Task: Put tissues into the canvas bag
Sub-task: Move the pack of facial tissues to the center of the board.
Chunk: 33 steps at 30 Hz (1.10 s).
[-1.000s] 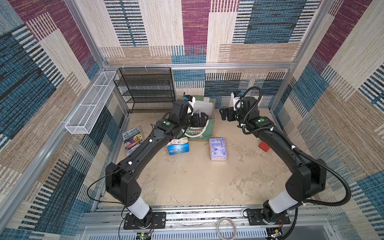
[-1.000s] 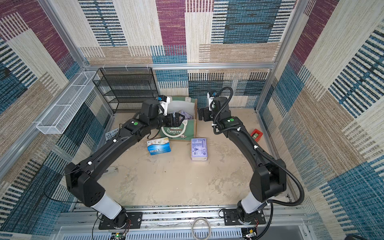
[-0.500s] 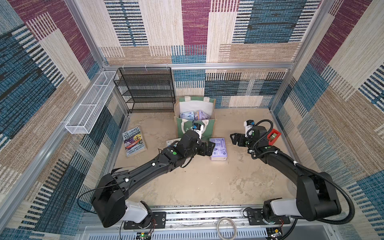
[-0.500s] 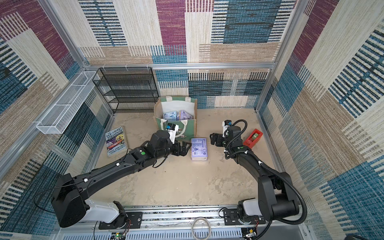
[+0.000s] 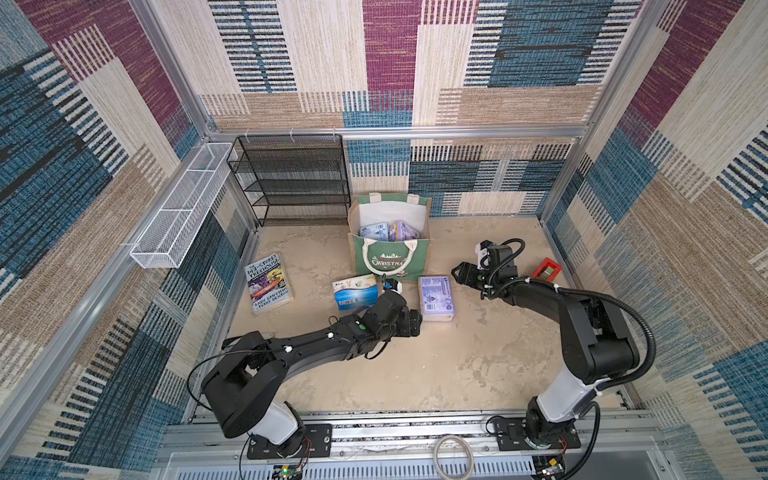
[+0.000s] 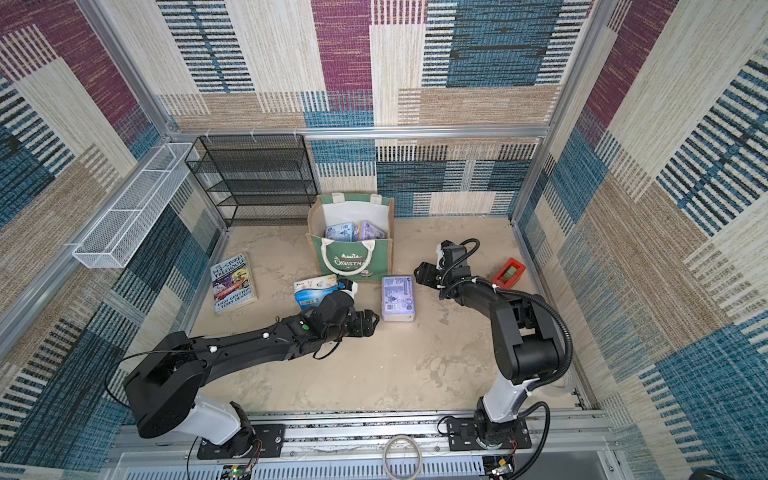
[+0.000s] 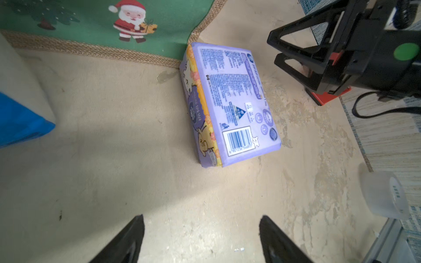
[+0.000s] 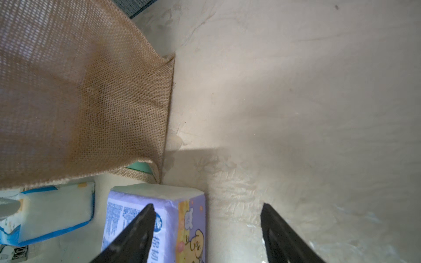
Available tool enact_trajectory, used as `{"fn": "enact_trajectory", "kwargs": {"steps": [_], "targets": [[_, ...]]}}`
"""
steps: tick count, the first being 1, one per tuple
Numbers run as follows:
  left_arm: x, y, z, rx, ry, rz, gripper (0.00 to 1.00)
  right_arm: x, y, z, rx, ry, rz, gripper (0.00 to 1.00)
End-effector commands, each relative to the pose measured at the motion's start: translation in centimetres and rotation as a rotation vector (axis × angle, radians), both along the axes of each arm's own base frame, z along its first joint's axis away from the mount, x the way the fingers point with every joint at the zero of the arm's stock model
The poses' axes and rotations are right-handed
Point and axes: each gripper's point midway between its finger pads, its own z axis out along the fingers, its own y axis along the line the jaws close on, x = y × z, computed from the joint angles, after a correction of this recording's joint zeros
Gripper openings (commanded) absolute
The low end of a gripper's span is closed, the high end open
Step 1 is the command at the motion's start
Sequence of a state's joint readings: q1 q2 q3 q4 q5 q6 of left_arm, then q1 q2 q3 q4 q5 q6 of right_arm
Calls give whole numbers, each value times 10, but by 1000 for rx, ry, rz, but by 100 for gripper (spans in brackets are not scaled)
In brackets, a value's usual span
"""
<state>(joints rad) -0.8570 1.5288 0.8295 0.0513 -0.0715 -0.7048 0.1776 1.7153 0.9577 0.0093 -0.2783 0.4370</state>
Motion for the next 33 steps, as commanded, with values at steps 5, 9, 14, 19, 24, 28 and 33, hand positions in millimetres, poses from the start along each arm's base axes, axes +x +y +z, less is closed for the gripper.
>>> {"fn": "enact_trajectory", "kwargs": {"steps": [5, 9, 14, 19, 24, 28, 33], "targets": [[7, -11, 1, -41, -9, 0, 84, 8, 22, -11, -23, 44, 34, 73], [7, -10, -2, -40, -4, 2, 84, 10, 29, -19, -43, 64, 45, 73], [6, -4, -7, -35, 1, 14, 84, 9, 36, -26, -87, 83, 66, 70], [4, -2, -10, -51, 9, 21, 85, 1, 42, -30, -120, 91, 107, 63], [4, -5, -8, -102, 19, 17, 85, -14, 52, -32, -141, 92, 188, 56], [5, -9, -7, -160, 29, 14, 84, -29, 54, -29, -122, 95, 213, 53], [3, -17, -10, -208, 59, -19, 83, -49, 58, -20, -82, 82, 245, 52]]}}
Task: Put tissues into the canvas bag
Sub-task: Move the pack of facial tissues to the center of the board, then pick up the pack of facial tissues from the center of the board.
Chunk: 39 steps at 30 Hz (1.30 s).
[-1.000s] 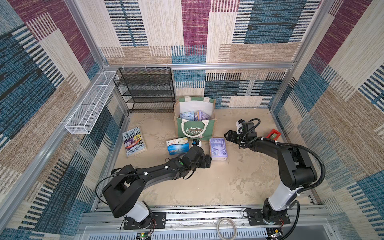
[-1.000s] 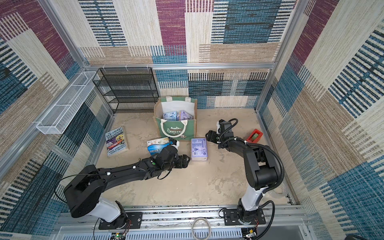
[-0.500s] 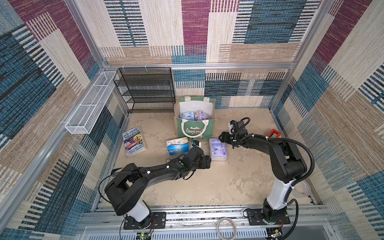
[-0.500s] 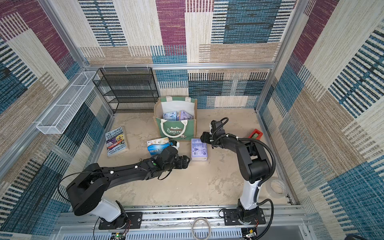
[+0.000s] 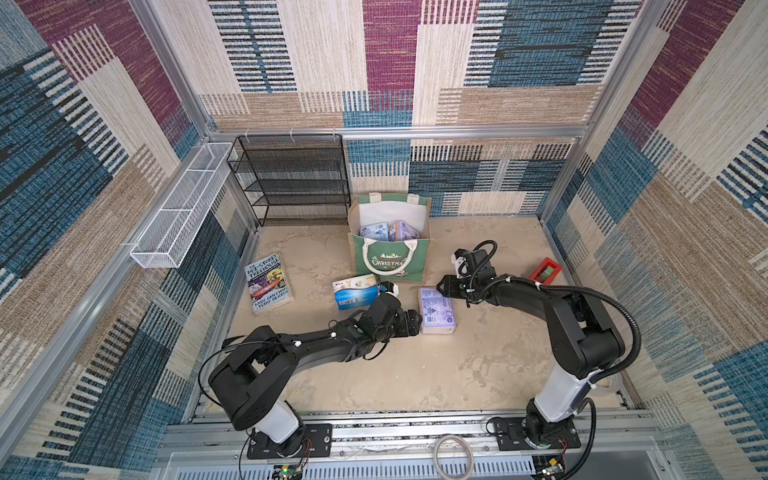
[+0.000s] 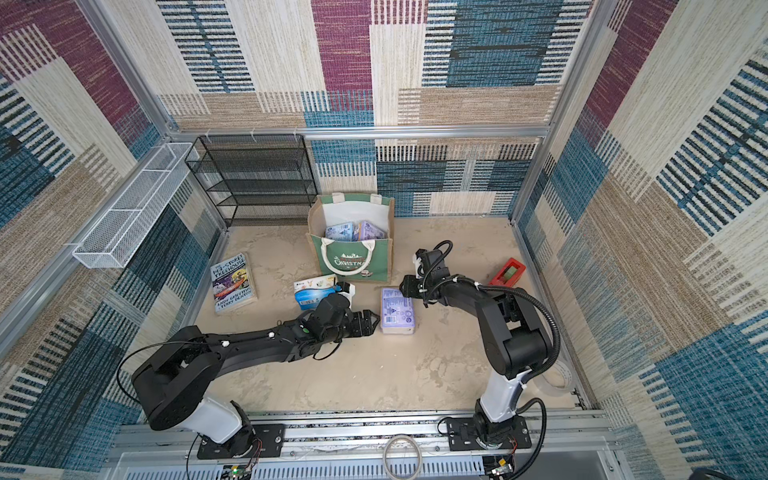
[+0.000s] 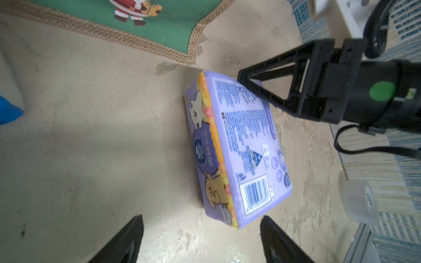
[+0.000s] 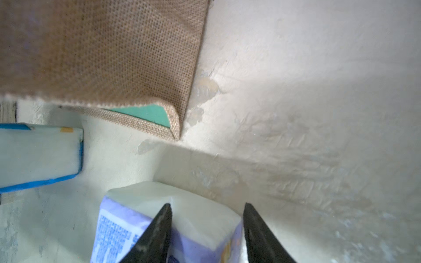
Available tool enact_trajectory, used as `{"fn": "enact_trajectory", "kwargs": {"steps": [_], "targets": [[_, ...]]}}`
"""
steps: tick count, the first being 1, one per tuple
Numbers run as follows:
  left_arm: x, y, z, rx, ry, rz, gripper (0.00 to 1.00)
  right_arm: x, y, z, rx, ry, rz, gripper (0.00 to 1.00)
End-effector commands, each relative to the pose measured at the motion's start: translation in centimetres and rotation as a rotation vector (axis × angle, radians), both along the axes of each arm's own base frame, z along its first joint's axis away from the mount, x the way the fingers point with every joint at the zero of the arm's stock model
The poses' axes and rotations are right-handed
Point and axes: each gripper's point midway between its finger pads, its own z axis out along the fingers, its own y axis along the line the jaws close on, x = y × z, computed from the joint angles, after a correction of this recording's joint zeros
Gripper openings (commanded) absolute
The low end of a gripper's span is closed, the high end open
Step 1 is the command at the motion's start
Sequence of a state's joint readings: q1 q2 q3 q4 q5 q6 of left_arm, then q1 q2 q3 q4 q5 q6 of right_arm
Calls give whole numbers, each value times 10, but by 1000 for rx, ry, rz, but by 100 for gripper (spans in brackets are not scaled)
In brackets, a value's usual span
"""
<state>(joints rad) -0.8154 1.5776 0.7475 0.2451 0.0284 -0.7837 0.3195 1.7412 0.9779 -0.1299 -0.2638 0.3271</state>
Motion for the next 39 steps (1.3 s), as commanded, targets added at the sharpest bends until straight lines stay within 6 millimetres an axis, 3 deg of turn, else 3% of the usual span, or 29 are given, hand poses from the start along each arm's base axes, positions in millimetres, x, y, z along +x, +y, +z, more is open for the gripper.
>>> {"fn": "enact_trajectory", "kwargs": {"steps": [1, 4, 9, 17, 24, 39], "targets": [[-1, -16, 7, -90, 13, -40, 82, -13, 7, 8, 38, -4, 40, 52], [-3, -25, 6, -130, 34, -66, 79, -23, 5, 12, 48, -8, 45, 52], [-3, -37, 2, -159, 66, -103, 74, -30, -5, 14, 38, -24, 34, 65], [7, -36, -7, -103, 95, -79, 67, -40, -19, 27, 150, -85, 32, 75], [14, -41, -23, -86, 158, -91, 58, -52, -24, 25, 192, -105, 41, 80], [15, -18, -43, -60, 216, -41, 52, -73, -18, 19, 313, -107, 77, 82]]}}
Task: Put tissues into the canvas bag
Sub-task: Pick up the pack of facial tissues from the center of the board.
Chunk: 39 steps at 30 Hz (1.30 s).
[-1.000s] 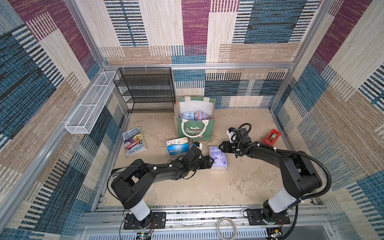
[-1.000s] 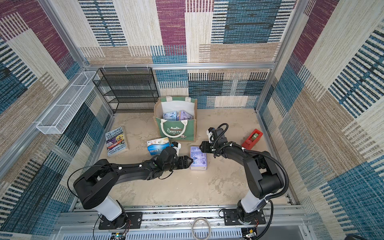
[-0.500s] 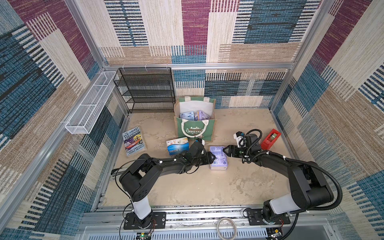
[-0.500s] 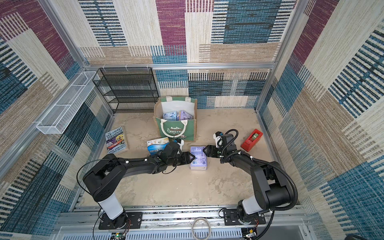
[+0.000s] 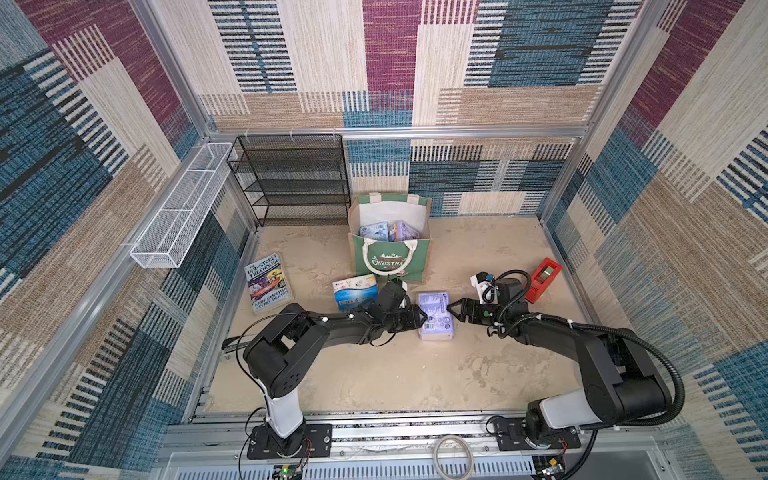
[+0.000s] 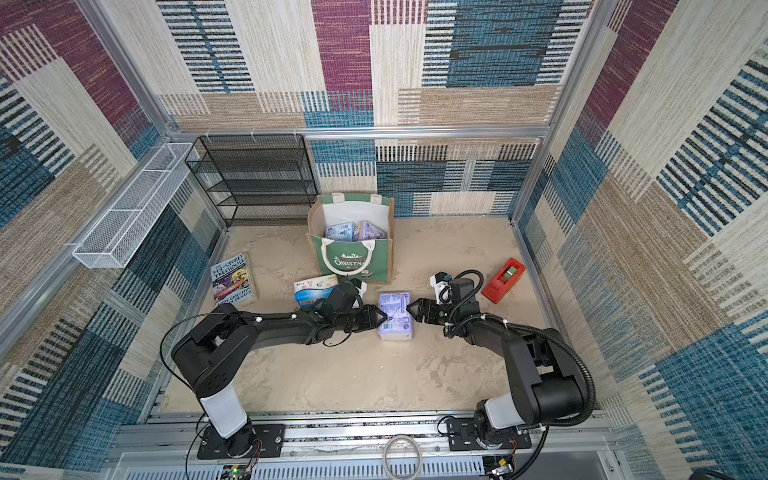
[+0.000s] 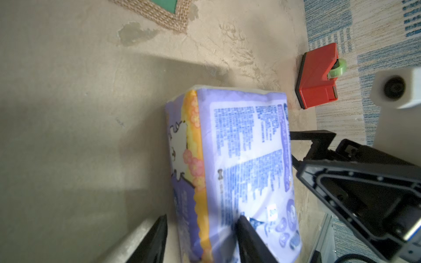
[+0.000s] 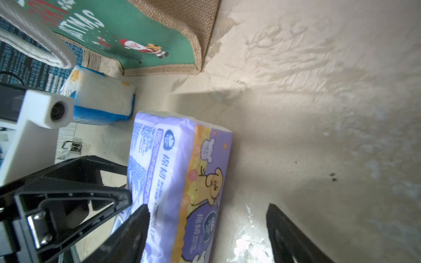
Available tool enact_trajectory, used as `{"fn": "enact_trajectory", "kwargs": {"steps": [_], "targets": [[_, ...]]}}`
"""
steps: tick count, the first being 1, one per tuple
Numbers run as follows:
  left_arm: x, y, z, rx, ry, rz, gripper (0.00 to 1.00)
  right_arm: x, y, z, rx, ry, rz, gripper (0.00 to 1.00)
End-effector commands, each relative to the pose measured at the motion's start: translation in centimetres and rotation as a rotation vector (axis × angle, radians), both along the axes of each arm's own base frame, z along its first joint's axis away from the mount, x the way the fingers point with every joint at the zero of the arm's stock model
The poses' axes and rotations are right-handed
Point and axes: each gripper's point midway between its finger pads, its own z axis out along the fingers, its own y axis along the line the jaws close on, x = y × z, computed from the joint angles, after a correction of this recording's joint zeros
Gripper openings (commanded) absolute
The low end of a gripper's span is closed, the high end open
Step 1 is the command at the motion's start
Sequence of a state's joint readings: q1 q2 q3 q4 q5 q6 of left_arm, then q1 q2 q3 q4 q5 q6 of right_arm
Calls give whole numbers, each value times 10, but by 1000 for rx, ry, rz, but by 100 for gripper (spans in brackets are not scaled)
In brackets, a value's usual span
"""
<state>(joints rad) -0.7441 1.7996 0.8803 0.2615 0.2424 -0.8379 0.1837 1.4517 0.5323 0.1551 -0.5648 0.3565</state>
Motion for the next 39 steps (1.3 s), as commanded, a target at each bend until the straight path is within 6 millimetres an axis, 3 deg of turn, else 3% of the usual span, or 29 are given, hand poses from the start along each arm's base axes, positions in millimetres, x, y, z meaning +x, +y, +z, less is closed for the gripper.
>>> {"fn": "enact_trajectory", "kwargs": {"steps": [1, 10, 30, 39], "targets": [[-4, 8, -8, 15, 35, 16, 52, 2, 8, 14, 61, -59, 27, 83], [-2, 11, -10, 8, 40, 21, 51, -6, 18, 16, 141, -61, 72, 83], [-2, 11, -12, -7, 42, 17, 51, -17, 41, -4, 257, 43, 121, 74], [-4, 11, -13, -24, 45, 20, 51, -11, 49, 9, 283, 19, 146, 69]]}}
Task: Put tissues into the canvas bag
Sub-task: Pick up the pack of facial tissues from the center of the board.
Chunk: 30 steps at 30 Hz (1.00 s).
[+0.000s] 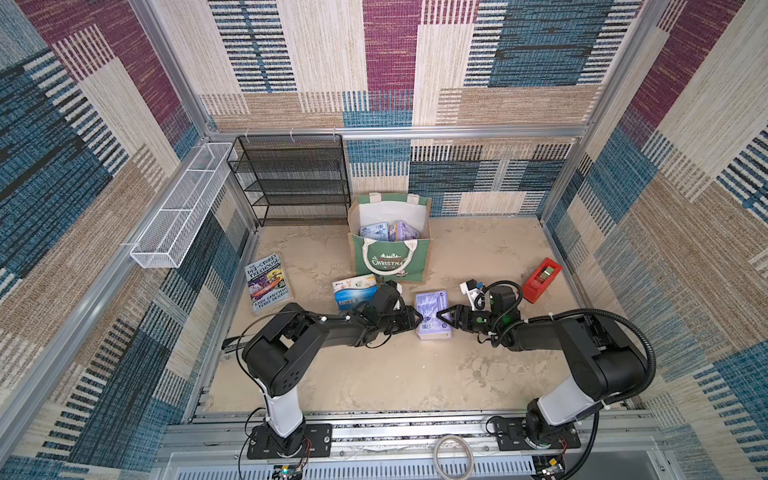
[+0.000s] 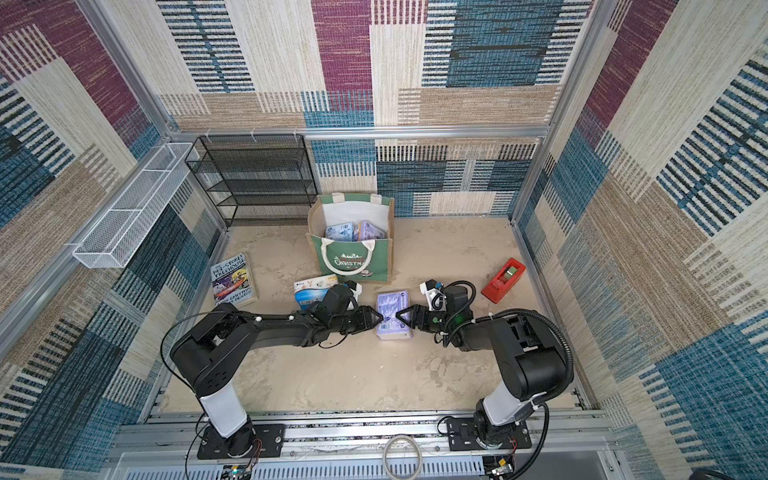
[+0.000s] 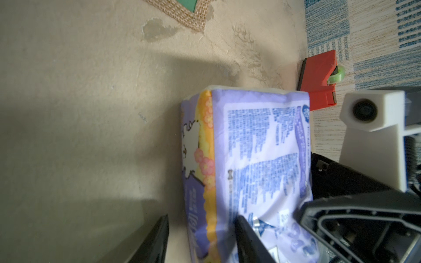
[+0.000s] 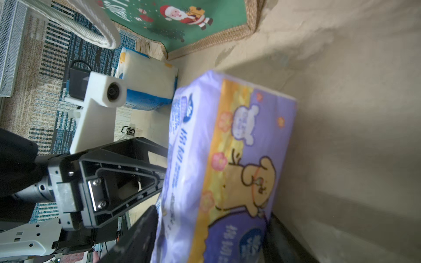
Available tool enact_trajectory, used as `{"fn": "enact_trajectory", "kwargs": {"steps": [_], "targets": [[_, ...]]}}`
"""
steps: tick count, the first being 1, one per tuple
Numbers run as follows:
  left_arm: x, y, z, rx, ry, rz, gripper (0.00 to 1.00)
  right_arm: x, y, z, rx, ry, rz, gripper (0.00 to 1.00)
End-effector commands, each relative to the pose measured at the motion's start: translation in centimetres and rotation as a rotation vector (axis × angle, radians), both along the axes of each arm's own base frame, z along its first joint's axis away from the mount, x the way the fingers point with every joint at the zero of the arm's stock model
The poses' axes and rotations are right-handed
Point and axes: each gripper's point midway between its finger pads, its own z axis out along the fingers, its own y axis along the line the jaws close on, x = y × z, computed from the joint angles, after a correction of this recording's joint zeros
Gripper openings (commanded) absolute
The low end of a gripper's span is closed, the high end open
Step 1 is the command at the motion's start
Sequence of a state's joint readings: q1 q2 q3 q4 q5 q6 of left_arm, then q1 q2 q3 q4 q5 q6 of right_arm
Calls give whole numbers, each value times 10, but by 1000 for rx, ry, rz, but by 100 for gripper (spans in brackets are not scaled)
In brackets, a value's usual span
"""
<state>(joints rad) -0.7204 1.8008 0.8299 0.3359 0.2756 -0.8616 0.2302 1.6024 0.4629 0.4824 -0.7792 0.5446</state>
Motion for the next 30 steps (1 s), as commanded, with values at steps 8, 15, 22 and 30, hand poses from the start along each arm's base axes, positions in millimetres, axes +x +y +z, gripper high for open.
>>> {"fn": "enact_trajectory", "kwargs": {"steps": [8, 15, 22, 30], "targets": [[-3, 2, -4, 1, 23, 3, 51, 7, 18, 17, 58, -39, 66, 64], [-3, 2, 1, -25, 7, 8, 54, 8, 19, 24, 50, -50, 62, 50], [-2, 9, 16, -54, -34, 27, 62, 11, 15, 26, 16, -50, 45, 43], [-4, 29, 49, -41, -149, 70, 85, 16, 14, 40, 1, -75, 33, 43]]}}
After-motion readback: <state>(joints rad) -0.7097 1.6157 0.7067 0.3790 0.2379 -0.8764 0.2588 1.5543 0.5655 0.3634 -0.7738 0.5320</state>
